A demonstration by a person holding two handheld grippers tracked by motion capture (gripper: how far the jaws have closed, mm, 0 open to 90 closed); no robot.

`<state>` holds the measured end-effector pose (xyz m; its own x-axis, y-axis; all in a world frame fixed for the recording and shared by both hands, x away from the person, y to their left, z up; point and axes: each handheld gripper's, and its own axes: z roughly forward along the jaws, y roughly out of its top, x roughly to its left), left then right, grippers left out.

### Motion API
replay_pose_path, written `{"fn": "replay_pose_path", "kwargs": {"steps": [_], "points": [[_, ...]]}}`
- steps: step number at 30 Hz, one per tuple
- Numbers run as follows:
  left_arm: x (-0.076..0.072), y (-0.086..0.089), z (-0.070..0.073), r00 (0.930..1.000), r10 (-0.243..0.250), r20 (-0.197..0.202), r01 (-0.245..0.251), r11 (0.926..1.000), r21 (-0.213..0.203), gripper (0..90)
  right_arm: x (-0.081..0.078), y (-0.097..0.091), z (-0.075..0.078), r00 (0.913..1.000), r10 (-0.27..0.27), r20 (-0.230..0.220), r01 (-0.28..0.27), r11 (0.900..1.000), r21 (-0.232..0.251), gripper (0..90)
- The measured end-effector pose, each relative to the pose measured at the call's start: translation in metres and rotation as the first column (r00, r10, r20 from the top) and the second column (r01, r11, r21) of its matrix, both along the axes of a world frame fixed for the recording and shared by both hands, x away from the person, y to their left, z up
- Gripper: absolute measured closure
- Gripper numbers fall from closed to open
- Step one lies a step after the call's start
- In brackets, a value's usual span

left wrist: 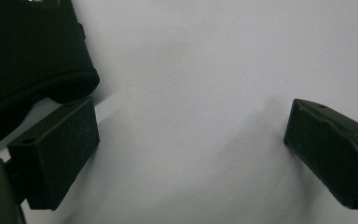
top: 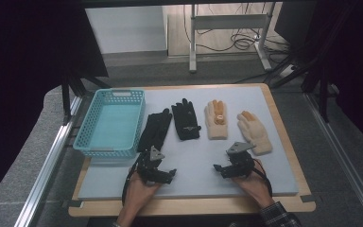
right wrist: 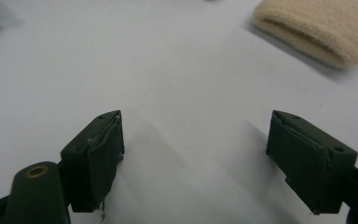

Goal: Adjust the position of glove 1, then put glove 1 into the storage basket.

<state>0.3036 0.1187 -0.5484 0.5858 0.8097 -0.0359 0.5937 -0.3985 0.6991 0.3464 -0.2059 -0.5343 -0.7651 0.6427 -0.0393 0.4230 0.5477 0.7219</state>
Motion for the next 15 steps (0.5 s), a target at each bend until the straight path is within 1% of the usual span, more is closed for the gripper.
{"fn": "replay_pose_path", "kwargs": {"steps": [5,15], "points": [[-0.0026,-0.0008,0.0,0.9999,0.012,0.003,-0.012,0.9999,-0.006,5.1,0.0,0.0007,-0.0003,1.0,0.009,-0.003,-0.01,0.9999,-0.008,14.7],[-0.0031,-0.0006,-0.0002,0.9999,0.015,0.002,-0.015,0.9998,-0.009,5.3,0.0,0.0009,-0.0004,1.0,0.007,-0.006,-0.007,0.9999,-0.009,14.4]]}}
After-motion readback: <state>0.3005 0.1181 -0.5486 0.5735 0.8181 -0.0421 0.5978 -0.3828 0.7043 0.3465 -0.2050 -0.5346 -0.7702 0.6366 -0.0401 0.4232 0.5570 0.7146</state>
